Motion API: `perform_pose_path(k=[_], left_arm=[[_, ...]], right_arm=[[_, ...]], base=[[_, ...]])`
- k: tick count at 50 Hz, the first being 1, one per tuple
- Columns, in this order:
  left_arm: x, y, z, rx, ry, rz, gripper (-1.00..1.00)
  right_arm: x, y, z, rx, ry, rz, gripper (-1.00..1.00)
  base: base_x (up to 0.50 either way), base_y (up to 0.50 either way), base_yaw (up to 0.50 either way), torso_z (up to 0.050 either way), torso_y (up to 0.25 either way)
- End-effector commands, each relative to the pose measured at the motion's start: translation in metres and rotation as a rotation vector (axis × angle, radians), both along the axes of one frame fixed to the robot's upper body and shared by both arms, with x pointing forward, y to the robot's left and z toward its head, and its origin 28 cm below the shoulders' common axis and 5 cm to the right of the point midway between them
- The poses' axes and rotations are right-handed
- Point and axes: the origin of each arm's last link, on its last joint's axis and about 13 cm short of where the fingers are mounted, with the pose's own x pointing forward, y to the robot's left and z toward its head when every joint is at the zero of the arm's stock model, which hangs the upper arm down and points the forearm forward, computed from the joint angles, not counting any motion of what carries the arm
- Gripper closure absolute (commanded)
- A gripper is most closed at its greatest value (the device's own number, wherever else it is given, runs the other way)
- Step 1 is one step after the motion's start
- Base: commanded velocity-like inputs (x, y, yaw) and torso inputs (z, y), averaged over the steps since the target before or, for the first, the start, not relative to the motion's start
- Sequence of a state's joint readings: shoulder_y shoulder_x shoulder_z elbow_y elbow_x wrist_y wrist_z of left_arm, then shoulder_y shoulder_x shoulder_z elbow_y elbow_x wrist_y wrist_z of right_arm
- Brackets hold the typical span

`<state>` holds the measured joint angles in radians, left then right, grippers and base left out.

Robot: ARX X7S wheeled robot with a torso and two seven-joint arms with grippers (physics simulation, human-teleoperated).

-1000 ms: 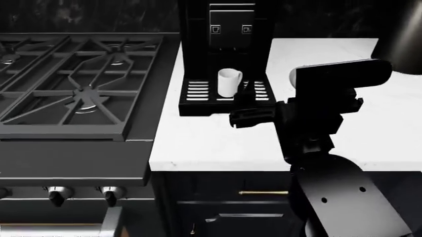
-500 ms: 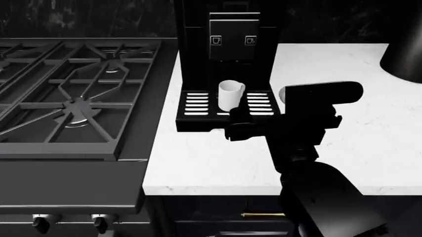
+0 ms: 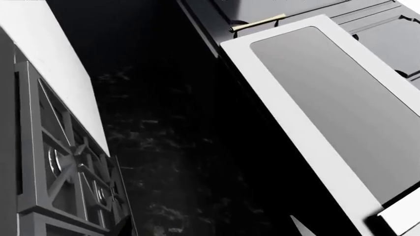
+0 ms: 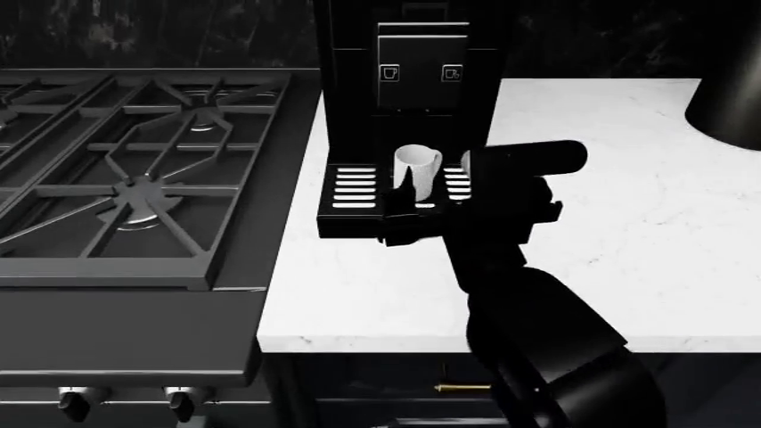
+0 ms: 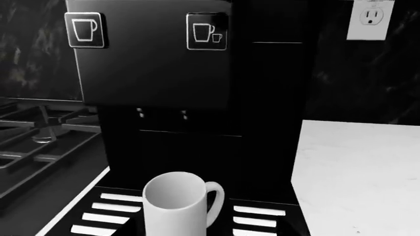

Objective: Pick the mug from under the coffee machine dispenser and place it on the counter.

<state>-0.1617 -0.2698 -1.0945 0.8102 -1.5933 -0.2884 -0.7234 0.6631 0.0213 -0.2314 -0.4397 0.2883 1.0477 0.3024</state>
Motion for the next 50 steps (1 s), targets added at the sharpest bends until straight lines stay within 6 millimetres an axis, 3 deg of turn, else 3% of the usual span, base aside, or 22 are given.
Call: perform_pose_path(k=[1,15,34,50], left_arm=[[0.000,0.001,-0.001,-0.006,0.000,0.004,-1.00],[0.000,0.002,-0.001,-0.008,0.001,0.005,-1.00],[-0.001,0.002,-0.002,-0.014,-0.005,0.007,-1.00],[-0.001,0.002,-0.001,-0.015,-0.006,0.008,-1.00]], right_arm=[[0.013,0.009,-0.003,0.008,0.040,0.024,-1.00],[0.026,0.012,-0.006,0.058,0.061,0.013,-1.00],[0.032,0.021,-0.025,0.063,0.127,0.065,-1.00],[0.042,0.023,-0.025,0.069,0.117,0.040,-1.00]], base=[[0.00,0.00,0.00,0.000,0.000],[0.00,0.00,0.00,0.000,0.000],[0.00,0.00,0.00,0.000,0.000],[0.00,0.00,0.00,0.000,0.000]])
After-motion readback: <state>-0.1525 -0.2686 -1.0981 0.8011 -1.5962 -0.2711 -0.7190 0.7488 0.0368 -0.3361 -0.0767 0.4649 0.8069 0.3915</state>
